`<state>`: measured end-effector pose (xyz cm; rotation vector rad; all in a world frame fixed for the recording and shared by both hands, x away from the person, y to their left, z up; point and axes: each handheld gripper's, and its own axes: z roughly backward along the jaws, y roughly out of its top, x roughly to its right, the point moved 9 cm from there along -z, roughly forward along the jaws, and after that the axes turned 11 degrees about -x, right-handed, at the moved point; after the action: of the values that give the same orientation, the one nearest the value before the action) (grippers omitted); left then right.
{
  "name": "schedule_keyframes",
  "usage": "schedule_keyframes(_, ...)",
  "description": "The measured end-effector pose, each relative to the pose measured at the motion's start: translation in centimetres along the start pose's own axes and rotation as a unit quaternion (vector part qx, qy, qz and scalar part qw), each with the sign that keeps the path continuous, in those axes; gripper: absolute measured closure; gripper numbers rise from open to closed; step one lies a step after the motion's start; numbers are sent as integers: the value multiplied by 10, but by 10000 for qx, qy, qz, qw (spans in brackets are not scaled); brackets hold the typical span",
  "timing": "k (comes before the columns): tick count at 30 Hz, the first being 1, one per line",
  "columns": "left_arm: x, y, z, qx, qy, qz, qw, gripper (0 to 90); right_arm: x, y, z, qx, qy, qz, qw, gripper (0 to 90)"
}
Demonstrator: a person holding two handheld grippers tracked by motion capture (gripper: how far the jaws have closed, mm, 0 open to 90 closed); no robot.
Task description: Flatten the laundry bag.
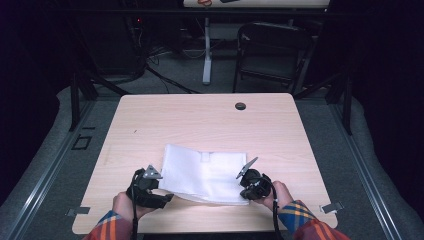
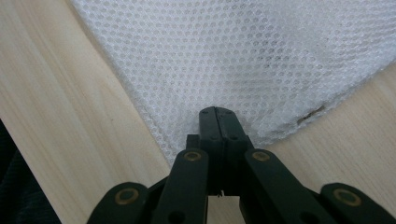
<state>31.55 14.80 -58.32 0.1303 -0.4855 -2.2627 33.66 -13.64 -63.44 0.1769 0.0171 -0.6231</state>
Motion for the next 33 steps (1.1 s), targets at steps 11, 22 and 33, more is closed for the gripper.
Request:
schedule_keyframes(11, 5, 5, 7, 258, 46, -213, 9994, 254, -1, 4, 4, 102, 97, -117, 9998, 648)
schedule_keyframes(22, 34, 36, -32, -133, -164, -885, 9959, 246, 1, 9, 20, 329, 38, -260, 9991, 219)
schedule_keyframes(33, 60, 54, -62, -419, -235, -1491, 9877, 336, 3, 8, 21, 453, 116, -381, 9982, 197)
